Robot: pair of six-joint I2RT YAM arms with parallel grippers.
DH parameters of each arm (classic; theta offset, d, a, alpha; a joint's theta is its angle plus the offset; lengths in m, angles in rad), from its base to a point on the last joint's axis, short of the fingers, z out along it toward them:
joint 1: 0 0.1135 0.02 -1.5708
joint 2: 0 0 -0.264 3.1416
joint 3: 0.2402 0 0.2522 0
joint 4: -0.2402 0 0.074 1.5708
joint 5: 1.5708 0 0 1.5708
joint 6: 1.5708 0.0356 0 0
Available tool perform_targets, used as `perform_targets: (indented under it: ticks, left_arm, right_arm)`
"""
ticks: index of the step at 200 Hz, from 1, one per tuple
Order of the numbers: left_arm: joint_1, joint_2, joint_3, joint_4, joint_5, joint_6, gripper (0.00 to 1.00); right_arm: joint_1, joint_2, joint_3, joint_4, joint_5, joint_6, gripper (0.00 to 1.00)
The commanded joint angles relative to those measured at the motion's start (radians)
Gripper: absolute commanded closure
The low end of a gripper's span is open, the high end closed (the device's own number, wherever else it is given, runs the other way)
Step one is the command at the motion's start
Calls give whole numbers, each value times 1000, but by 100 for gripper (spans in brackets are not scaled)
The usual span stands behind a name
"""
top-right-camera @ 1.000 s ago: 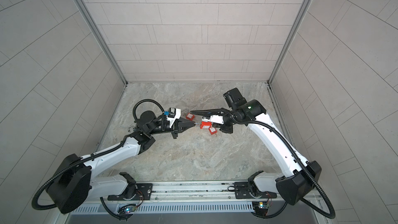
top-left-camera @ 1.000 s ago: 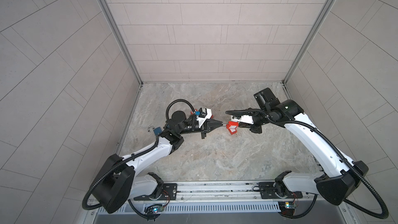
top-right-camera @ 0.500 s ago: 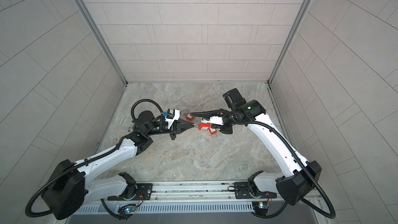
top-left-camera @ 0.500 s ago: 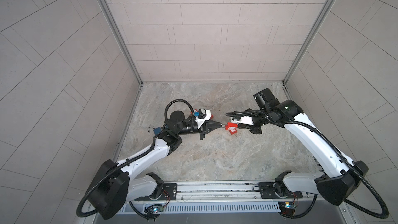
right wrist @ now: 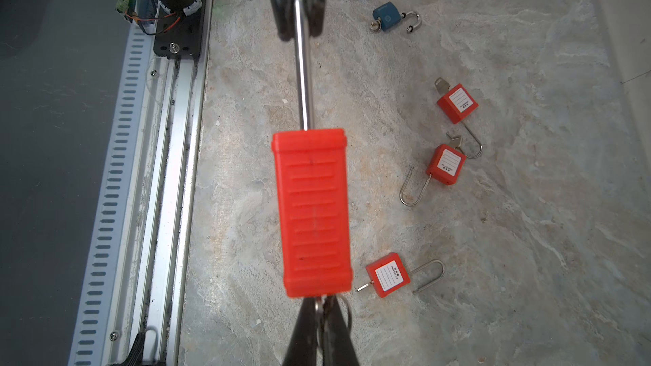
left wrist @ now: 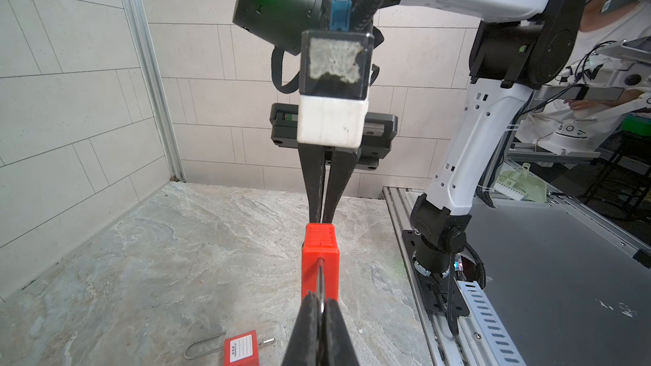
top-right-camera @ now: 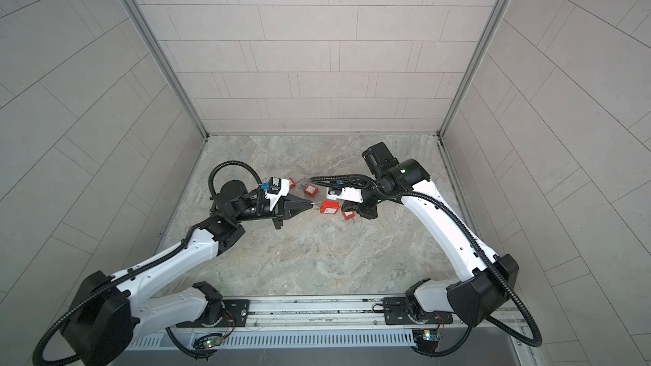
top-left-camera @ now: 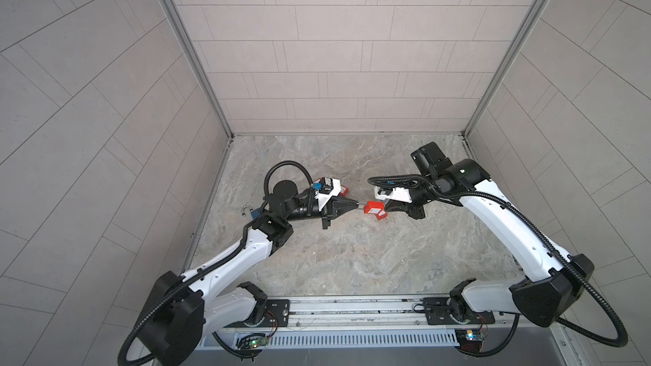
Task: Lock with the key
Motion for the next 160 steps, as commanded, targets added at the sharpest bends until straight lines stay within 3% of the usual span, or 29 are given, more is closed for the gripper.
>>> perform_targets:
  ticks: [1, 34, 72, 133, 160]
  left_arm:
    - [32, -44, 21, 46, -18, 14, 100]
    - [38, -54, 17, 45, -20, 31, 100]
    - [39, -59, 22, 26, -19, 55, 100]
    - [64, -61, 41, -41, 0, 58, 100]
    - [79, -50, 96, -215, 27, 85, 100]
  right_arm:
    - [-14, -30, -27, -79, 42, -3, 99]
    - [-24, 4, 5, -143, -12, -1, 100]
    - [-24, 14, 0, -151, 3, -8, 100]
    - [-40, -25, -80, -26, 137, 71, 100]
    - [-48, -57, -138, 69, 236, 196, 100]
